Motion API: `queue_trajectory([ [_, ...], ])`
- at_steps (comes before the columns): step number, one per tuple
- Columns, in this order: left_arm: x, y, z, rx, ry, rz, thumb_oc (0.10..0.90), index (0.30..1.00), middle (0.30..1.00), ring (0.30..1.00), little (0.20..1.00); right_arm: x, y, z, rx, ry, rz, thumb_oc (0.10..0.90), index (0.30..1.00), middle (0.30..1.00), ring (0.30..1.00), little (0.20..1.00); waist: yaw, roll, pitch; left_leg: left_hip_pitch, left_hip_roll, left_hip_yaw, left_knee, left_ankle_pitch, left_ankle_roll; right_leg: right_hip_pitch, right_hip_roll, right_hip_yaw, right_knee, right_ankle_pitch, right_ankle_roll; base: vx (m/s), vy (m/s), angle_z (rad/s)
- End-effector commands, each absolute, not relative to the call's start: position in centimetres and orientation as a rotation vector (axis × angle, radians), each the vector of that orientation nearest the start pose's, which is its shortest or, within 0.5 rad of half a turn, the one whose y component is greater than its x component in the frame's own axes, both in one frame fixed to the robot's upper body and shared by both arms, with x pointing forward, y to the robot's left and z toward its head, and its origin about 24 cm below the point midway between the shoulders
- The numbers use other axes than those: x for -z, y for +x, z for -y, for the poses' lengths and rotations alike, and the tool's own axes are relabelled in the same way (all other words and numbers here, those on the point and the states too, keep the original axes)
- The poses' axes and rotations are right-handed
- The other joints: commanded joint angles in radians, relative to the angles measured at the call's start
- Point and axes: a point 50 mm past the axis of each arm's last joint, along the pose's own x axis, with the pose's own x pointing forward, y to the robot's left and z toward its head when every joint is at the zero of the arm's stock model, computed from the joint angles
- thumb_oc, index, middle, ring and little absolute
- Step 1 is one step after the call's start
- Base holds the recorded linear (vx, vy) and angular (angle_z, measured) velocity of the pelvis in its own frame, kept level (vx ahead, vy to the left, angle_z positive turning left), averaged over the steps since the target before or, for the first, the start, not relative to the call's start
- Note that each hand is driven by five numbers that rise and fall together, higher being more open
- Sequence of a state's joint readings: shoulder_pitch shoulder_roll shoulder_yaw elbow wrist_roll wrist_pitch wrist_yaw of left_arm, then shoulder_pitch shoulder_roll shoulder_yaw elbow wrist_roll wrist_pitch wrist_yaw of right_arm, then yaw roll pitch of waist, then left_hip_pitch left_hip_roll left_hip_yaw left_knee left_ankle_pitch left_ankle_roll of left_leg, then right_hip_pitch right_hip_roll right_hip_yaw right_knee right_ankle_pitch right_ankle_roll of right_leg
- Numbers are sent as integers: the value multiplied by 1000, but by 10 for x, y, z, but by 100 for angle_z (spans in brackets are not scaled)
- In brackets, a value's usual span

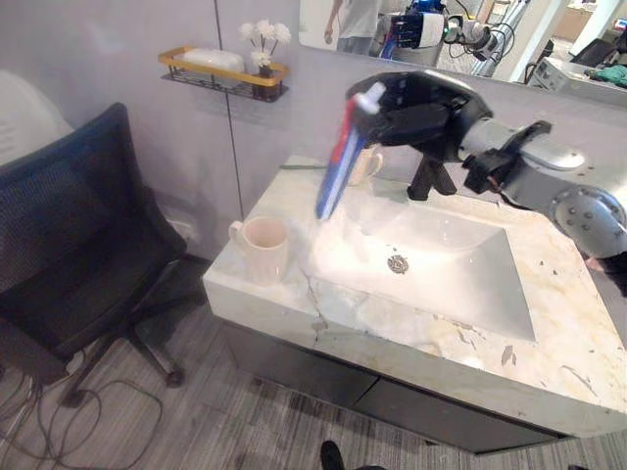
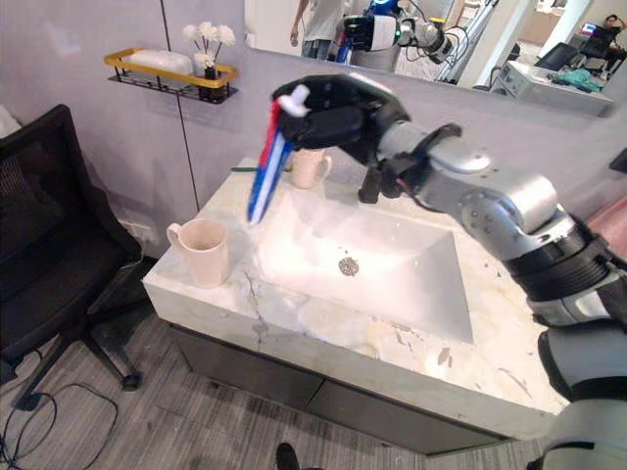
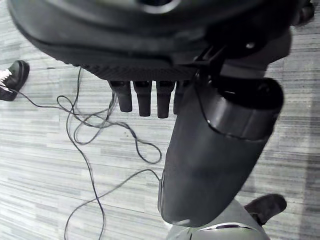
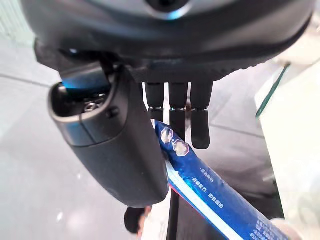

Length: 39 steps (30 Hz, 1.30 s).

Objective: Organize the bathroom.

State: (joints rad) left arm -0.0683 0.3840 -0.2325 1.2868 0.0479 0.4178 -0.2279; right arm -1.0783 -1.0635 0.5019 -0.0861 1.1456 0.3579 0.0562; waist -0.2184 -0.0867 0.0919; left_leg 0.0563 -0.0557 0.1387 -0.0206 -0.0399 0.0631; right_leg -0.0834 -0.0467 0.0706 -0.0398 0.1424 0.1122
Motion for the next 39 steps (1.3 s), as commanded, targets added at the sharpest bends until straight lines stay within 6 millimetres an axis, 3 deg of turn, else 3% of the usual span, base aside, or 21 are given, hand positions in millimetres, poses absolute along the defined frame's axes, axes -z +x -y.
queue_trajectory([
  [1, 137, 21, -319, -17, 471, -1870, 800, 900, 900, 900, 900, -410, 286, 158, -515, -159, 693, 400, 300, 300, 300, 300, 38, 2, -78, -61, 33, 36, 165, -113, -20, -38, -57, -34, 160, -119, 95, 45, -140, 14],
  [5, 137, 19, -321, 1, 520, -1873, 800, 900, 900, 900, 900, -411, 282, 156, -483, -169, 701, 400, 300, 300, 300, 300, 38, -4, -84, -76, 62, 58, 185, -105, -37, -13, -62, -67, 167, -147, 87, 34, -118, 23],
  [6, 136, 22, -322, 22, 535, -1861, 800, 900, 900, 900, 900, -413, 281, 160, -448, -175, 705, 400, 300, 300, 300, 300, 25, -8, -90, -74, 84, 99, 201, -112, -42, -9, -64, -86, 168, -162, 82, 56, 5, 59],
  [8, 137, 31, -320, 114, 612, -1840, 800, 900, 900, 900, 900, -418, 279, 165, -356, -204, 699, 400, 300, 300, 300, 300, -3, -12, -96, -99, 173, 156, 287, -114, -88, -8, -77, -125, 194, -185, 68, 19, 3, 85],
  [9, 138, 39, -318, 160, 631, -1818, 800, 900, 900, 900, 900, -421, 277, 170, -309, -233, 698, 400, 300, 300, 300, 300, -15, -21, -98, -157, 217, 131, 375, -95, -114, -8, -80, -137, 174, -157, 52, -61, 20, 116],
  [11, 141, 51, -307, 189, 604, -1803, 800, 900, 900, 900, 900, -421, 278, 179, -285, -273, 717, 400, 300, 300, 300, 300, -15, -25, -104, -154, 205, 70, 353, -115, -106, -5, -96, -128, 143, -133, 68, -49, 135, 134],
  [15, 142, 57, -298, 165, 581, -1831, 800, 900, 900, 900, 900, -425, 281, 200, -279, -263, 783, 400, 300, 300, 300, 300, -55, 7, -111, -72, 184, 132, 155, -60, -96, -32, -127, -98, 94, -82, 114, -36, 205, 52],
  [17, 140, 51, -302, 110, 576, -1871, 800, 900, 900, 900, 900, -428, 279, 208, -286, -247, 821, 400, 300, 300, 300, 300, -62, 16, -108, -69, 174, 147, 130, -54, -98, -54, -135, -91, 88, -76, 128, -80, 175, 9],
  [23, 139, 15, -310, 14, 516, -1959, 800, 900, 900, 900, 900, -441, 269, 204, -306, -218, 860, 400, 300, 300, 300, 300, -56, 21, -107, -63, 164, 178, 114, -67, -84, -73, -118, -88, 118, -115, 121, -37, 68, -26],
  [28, 142, 0, -307, 25, 500, -1968, 800, 900, 900, 900, 900, -447, 262, 201, -326, -202, 864, 400, 300, 300, 300, 300, -50, 24, -131, -56, 164, 186, 120, -79, -84, -58, -114, -97, 102, -124, 116, 47, -5, -16],
  [39, 144, -2, -303, 44, 498, -1953, 800, 900, 900, 900, 900, -434, 262, 194, -415, -145, 834, 400, 300, 300, 300, 300, -52, 29, -140, -62, 162, 185, 157, -100, -78, -58, -121, -94, 118, -134, 116, 32, 7, -2],
])
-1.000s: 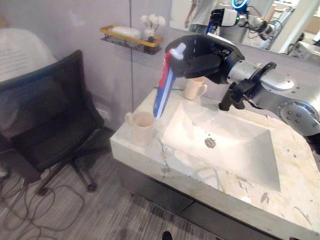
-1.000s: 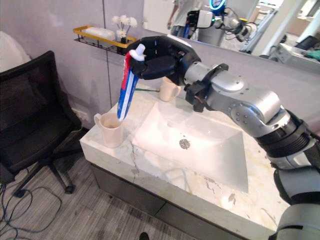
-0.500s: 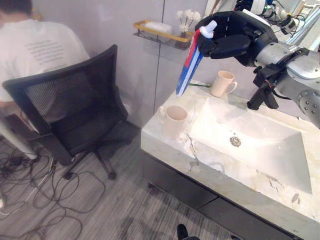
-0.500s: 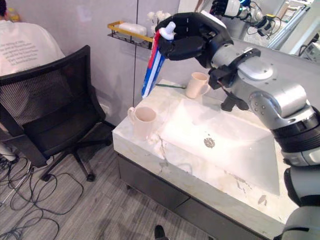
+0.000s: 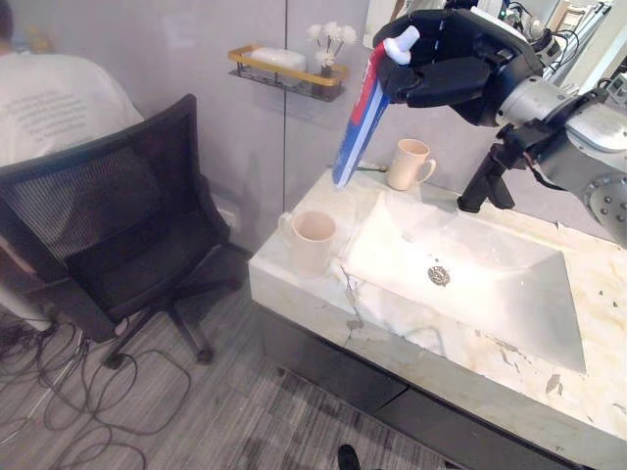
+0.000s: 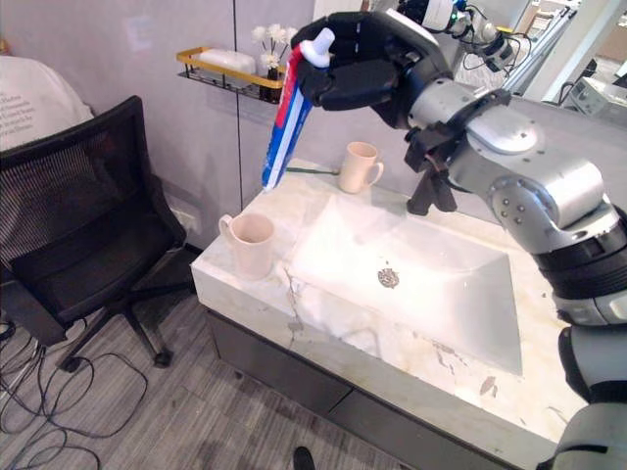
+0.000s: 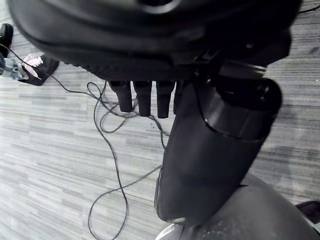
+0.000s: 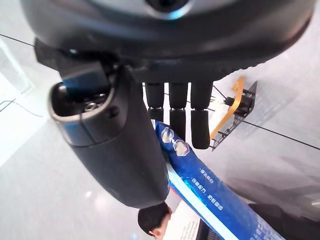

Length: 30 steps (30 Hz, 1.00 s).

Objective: Organize the bathroom.

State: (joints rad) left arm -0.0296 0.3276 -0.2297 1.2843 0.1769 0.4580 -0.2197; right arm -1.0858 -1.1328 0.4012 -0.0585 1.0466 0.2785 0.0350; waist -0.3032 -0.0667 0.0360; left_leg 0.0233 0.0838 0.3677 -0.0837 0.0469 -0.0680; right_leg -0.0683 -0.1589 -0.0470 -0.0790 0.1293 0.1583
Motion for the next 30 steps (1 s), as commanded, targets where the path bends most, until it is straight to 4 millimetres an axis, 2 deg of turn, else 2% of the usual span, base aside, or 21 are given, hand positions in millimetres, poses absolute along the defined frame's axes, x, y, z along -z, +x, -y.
queue_trajectory([
  [1, 144, -2, -303, 37, 493, -1953, 800, 900, 900, 900, 900, -432, 263, 193, -422, -137, 831, 400, 300, 300, 300, 300, 33, 9, -82, -29, 23, -44, 223, -188, 53, -72, -10, 24, 156, -121, 70, 7, 7, -5],
  [9, 145, -8, -300, 48, 487, -1962, 800, 900, 900, 900, 900, -424, 264, 190, -457, -85, 820, 400, 300, 300, 300, 300, 42, 5, -81, -38, 26, -60, 215, -178, 45, -72, -8, 24, 147, -119, 71, 2, 1, -2],
  [16, 148, -16, -293, 61, 482, -1966, 800, 900, 900, 900, 900, -412, 275, 186, -462, -59, 792, 400, 300, 300, 300, 300, 62, -1, -77, -46, 30, -71, 222, -177, 40, -68, -12, 17, 141, -118, 70, 0, 0, 0],
  [30, 149, -20, -290, 80, 495, -1976, 800, 900, 900, 900, 900, -395, 297, 199, -369, -21, 739, 400, 300, 300, 300, 300, 100, -11, -57, -67, 44, -100, 233, -166, 27, -60, -17, 8, 136, -119, 65, 17, -6, 5],
])
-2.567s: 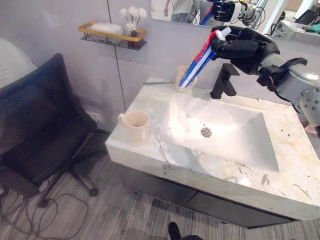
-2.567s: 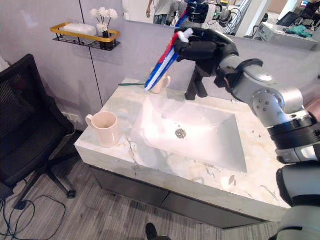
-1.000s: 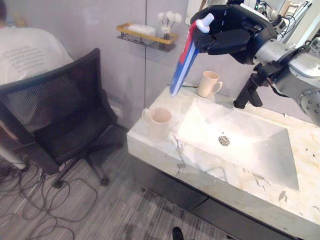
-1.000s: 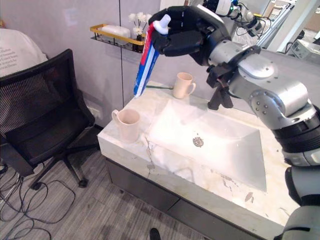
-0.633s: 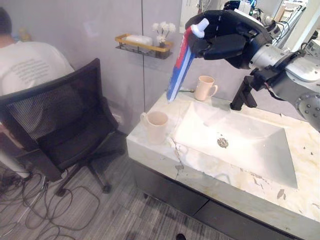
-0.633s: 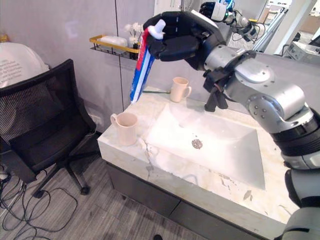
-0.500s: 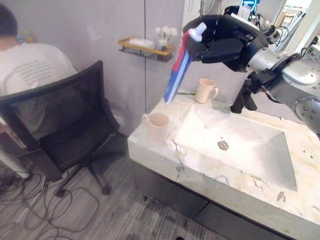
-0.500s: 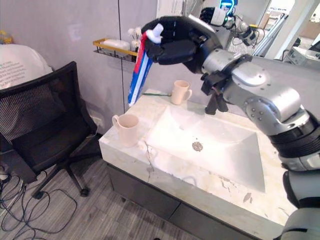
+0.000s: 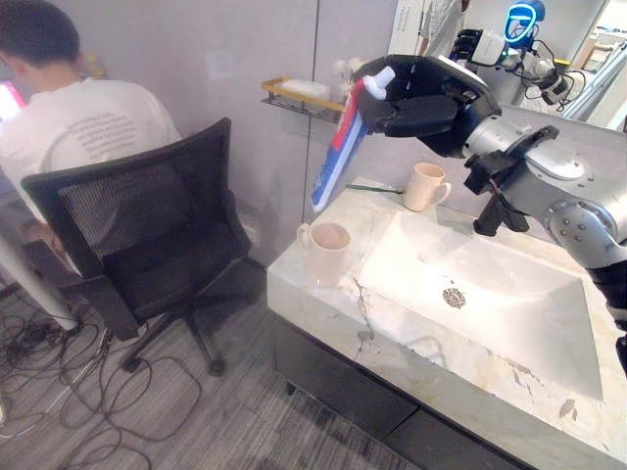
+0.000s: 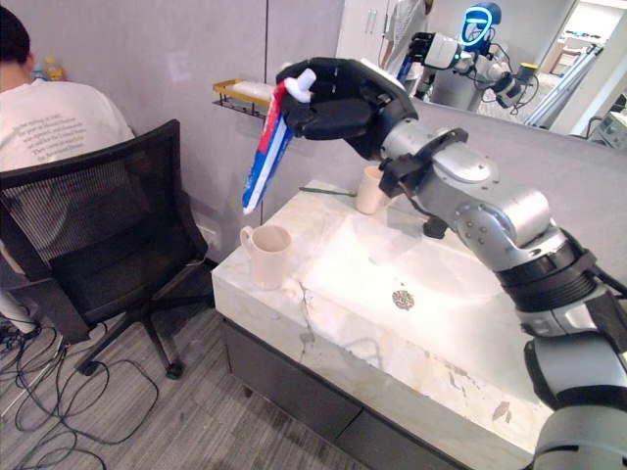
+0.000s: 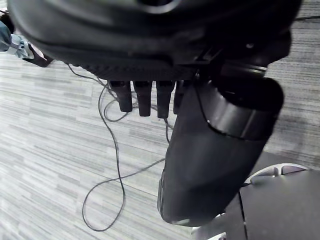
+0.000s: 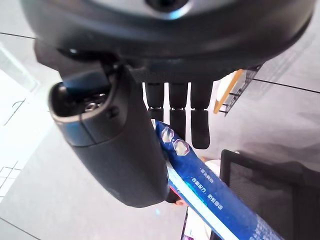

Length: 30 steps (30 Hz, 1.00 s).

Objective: Organize the bathroom.

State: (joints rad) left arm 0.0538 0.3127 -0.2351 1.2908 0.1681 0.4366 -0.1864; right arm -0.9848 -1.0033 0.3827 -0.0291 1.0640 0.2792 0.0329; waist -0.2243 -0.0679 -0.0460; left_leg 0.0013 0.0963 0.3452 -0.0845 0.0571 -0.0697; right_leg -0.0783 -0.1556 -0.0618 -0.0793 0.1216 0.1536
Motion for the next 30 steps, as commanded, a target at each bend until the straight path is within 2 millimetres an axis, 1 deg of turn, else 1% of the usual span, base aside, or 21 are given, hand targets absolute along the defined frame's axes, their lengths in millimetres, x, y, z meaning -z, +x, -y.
queue_trajectory([
  [1, 150, -20, -290, 80, 497, -1975, 800, 900, 900, 900, 900, -395, 298, 200, -366, -14, 735, 400, 300, 300, 300, 300, 22, -11, 26, -46, 33, -78, 235, -175, 29, -50, -20, 23, 137, -111, 70, 8, -10, 16],
  [7, 149, -18, -291, 89, 512, -1972, 800, 900, 900, 900, 900, -391, 302, 206, -345, -8, 708, 400, 300, 300, 300, 300, 27, -14, 37, -57, 37, -87, 246, -177, 26, -52, -22, 26, 139, -112, 67, 7, -9, 9],
  [12, 149, -17, -292, 89, 523, -1962, 800, 900, 900, 900, 900, -383, 309, 212, -329, -12, 682, 400, 300, 300, 300, 300, 29, -14, 49, -62, 38, -90, 252, -176, 25, -51, -23, 35, 138, -111, 65, 0, 0, 0],
  [24, 149, -13, -294, 111, 535, -1949, 800, 900, 900, 900, 900, -378, 311, 213, -347, -14, 652, 400, 300, 300, 300, 300, 26, -11, 63, -74, 39, -92, 269, -180, 25, -55, -24, 46, 139, -110, 60, 0, 1, 1],
  [27, 150, -10, -293, 118, 530, -1937, 800, 900, 900, 900, 900, -368, 312, 211, -372, -14, 633, 400, 300, 300, 300, 300, 22, -12, 67, -77, 38, -91, 278, -183, 26, -53, -26, 51, 137, -108, 61, -2, 28, 0],
  [30, 150, -10, -293, 121, 532, -1937, 800, 900, 900, 900, 900, -366, 312, 210, -378, -17, 628, 400, 300, 300, 300, 300, 21, -15, 69, -81, 39, -92, 284, -184, 26, -51, -26, 53, 137, -109, 60, 0, 0, 0],
])
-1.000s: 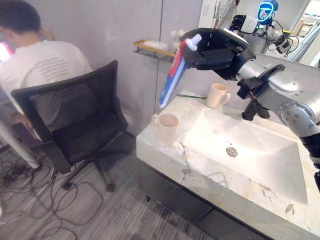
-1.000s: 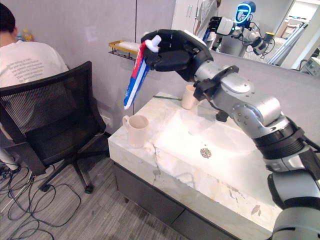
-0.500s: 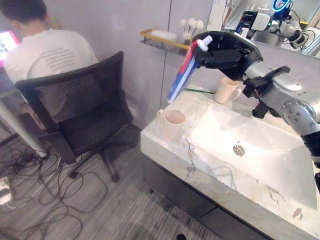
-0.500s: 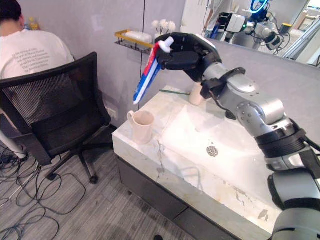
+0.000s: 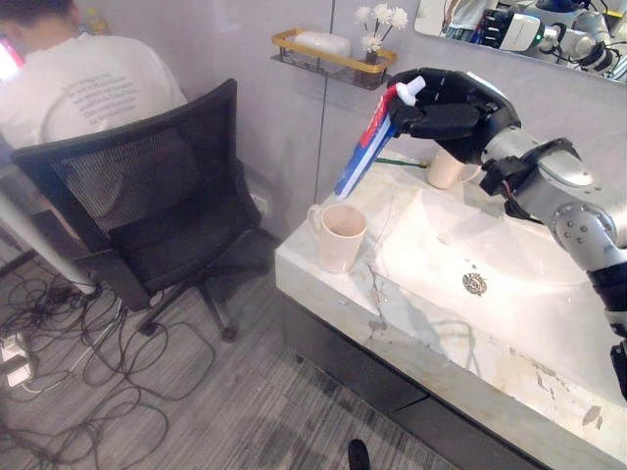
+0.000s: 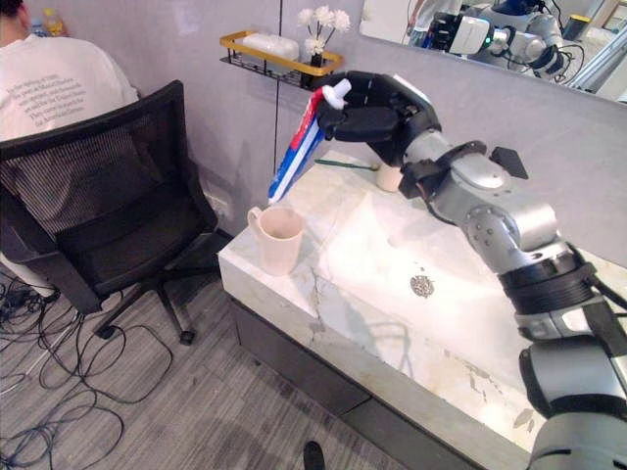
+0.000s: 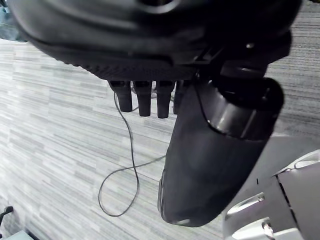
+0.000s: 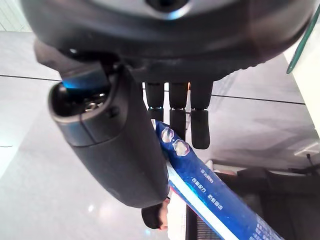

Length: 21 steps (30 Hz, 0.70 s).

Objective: Organize the bathroom.

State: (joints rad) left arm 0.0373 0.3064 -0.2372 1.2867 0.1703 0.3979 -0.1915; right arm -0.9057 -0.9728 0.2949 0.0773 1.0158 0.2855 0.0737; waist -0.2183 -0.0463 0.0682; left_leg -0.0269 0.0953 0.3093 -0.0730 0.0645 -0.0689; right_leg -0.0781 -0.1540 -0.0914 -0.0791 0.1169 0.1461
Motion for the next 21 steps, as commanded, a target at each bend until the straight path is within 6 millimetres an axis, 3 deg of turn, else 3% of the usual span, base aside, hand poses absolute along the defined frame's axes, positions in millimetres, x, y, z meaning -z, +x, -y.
queue_trajectory([
  [1, 150, -9, -293, 120, 532, -1937, 800, 900, 900, 900, 900, -365, 312, 210, -380, -18, 628, 400, 300, 300, 300, 300, 15, -37, -45, -54, 40, -56, 275, -192, 25, -51, -27, 84, 137, -104, 67, 0, 0, 0],
  [21, 152, -14, -289, 118, 526, -1930, 800, 900, 900, 900, 900, -347, 307, 210, -426, -32, 627, 400, 300, 300, 300, 300, 12, -55, -27, -85, 41, -57, 334, -211, 28, -45, -29, 94, 139, -101, 65, -2, 3, -1],
])
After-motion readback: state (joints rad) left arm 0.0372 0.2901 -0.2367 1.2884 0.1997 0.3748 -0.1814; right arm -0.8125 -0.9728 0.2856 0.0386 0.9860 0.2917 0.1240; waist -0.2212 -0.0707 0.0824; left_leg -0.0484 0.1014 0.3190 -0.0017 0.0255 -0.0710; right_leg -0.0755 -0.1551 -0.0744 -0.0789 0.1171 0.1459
